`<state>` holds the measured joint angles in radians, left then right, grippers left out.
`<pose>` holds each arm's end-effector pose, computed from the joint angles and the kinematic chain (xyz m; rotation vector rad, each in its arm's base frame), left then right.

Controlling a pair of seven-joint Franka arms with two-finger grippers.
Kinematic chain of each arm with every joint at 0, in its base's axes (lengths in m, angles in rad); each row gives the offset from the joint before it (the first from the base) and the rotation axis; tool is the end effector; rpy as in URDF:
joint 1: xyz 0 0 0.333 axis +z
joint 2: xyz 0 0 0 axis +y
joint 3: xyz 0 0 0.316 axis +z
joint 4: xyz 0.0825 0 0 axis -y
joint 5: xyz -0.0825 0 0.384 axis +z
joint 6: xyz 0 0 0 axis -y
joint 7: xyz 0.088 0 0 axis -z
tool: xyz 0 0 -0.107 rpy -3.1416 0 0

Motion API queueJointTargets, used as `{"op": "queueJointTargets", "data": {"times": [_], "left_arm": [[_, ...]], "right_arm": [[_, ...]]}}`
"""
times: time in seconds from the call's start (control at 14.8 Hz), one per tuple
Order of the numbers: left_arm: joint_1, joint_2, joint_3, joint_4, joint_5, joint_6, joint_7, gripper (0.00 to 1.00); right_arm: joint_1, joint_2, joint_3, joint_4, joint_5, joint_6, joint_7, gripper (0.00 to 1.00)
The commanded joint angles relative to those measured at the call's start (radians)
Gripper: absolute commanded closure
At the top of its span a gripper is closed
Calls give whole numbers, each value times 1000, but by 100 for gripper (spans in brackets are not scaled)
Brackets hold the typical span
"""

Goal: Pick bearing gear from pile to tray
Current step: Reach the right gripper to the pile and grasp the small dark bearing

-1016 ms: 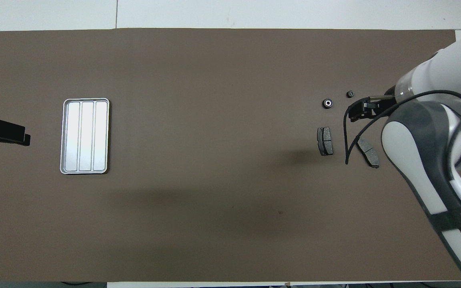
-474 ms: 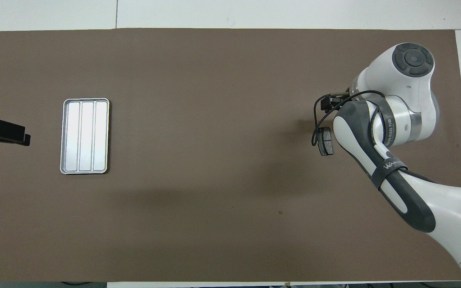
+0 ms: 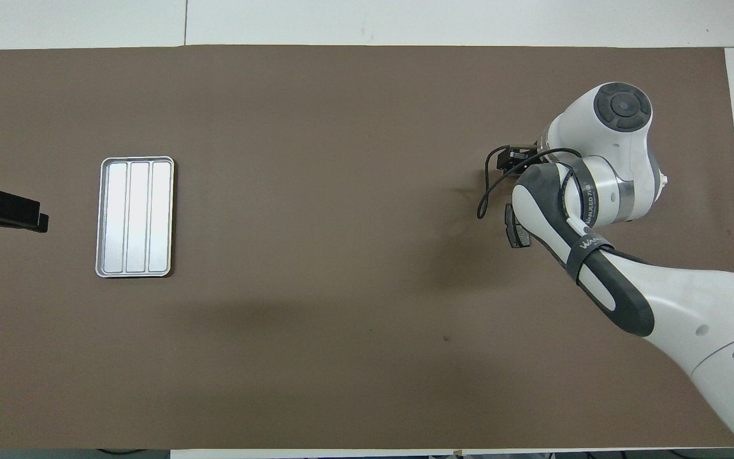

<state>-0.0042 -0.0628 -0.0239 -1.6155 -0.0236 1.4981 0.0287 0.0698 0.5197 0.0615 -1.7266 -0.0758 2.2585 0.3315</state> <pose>0.5267 -0.0179 0.6314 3.1170 -0.0901 -0.0852 0.6642 0.0817 0.2852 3.1068 -0.2503 0.0308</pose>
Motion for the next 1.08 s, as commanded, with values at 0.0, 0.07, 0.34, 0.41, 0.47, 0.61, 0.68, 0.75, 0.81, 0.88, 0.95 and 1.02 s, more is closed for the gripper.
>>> {"op": "queueJointTargets", "data": {"times": [0.0,0.07,0.34,0.41,0.47,0.61,0.68,0.75,0.81,0.88,0.95,1.02], "left_arm": [[-8,-31,7,-34,5,-1,2,0],[-8,-31,7,-34,5,-1,2,0],[-10,-34,5,-35,5,-21,2,0],[-11,-35,5,-34,5,-22,1,0],[-11,-34,5,-34,5,-15,-1,0],[-5,-35,7,-34,5,-19,-3,0],[-8,-34,7,-34,5,-15,-3,0],[-8,-35,9,-34,5,-25,2,0],[-5,-35,7,-34,5,-18,0,0],[-7,-35,7,-32,5,-15,-1,0],[-10,-35,7,-32,5,-13,-3,0],[-11,-37,7,-32,5,-25,2,0]], "right_arm": [[2,23,4,35,-15,-4,40,8],[2,31,4,35,-12,3,41,11],[-2,39,4,36,-1,12,52,20],[-4,39,4,36,-1,12,52,24],[-4,39,4,36,-1,12,52,35],[-8,39,4,36,1,12,51,58],[-8,39,4,36,1,12,51,70],[-8,39,4,36,1,12,50,83],[-8,40,4,36,1,12,50,96],[-8,39,4,36,1,12,49,100],[-8,39,4,36,-1,12,49,100],[-8,39,4,36,-1,9,49,100]]}}
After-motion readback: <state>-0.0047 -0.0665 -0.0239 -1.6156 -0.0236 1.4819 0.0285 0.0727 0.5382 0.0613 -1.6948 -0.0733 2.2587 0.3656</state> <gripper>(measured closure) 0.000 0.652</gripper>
